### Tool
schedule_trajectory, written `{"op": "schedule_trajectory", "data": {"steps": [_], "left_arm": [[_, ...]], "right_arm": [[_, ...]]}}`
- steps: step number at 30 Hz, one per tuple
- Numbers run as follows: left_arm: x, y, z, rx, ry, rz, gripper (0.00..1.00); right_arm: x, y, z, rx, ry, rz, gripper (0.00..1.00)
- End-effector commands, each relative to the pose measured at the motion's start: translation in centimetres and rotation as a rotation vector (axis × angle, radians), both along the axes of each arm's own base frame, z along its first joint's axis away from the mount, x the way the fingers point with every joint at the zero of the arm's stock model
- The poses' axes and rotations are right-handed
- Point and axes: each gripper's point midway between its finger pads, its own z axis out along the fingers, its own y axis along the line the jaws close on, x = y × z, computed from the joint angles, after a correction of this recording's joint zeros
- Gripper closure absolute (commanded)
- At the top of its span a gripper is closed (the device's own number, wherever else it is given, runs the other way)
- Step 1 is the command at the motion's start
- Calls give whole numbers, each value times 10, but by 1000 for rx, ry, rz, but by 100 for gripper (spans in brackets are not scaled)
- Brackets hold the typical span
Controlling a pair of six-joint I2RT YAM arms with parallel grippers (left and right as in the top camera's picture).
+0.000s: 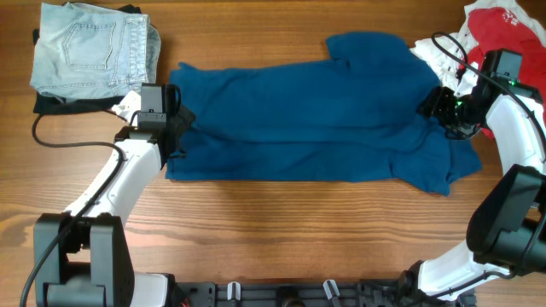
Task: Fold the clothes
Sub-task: 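Move both grippers to the folded shirt's far left and right corners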
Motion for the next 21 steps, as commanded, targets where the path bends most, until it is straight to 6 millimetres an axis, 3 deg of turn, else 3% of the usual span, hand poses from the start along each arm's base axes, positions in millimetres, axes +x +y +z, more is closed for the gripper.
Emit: {"op": "schedule_trajectory", "data": {"steps": [1, 4, 8, 12, 16, 21], "left_arm": [[15, 3, 28, 106, -26, -132, 0], [25, -2, 55, 133, -51, -211, 1], [51, -34, 111, 56, -112, -437, 1], [77, -46, 143, 57, -130, -542, 0], [110, -51, 136, 95, -69, -633, 0], [151, -43, 103, 113, -18, -637, 1]], "right_arm": [[12, -5, 30, -39, -66, 25, 28], [17, 1, 54, -25, -92, 89, 28], [28, 9, 98, -59, -142, 159, 27], [49, 25, 135, -111, -232, 216, 25], [62, 45, 144, -139, -280, 262, 25], [63, 59, 140, -144, -271, 291, 25]]}}
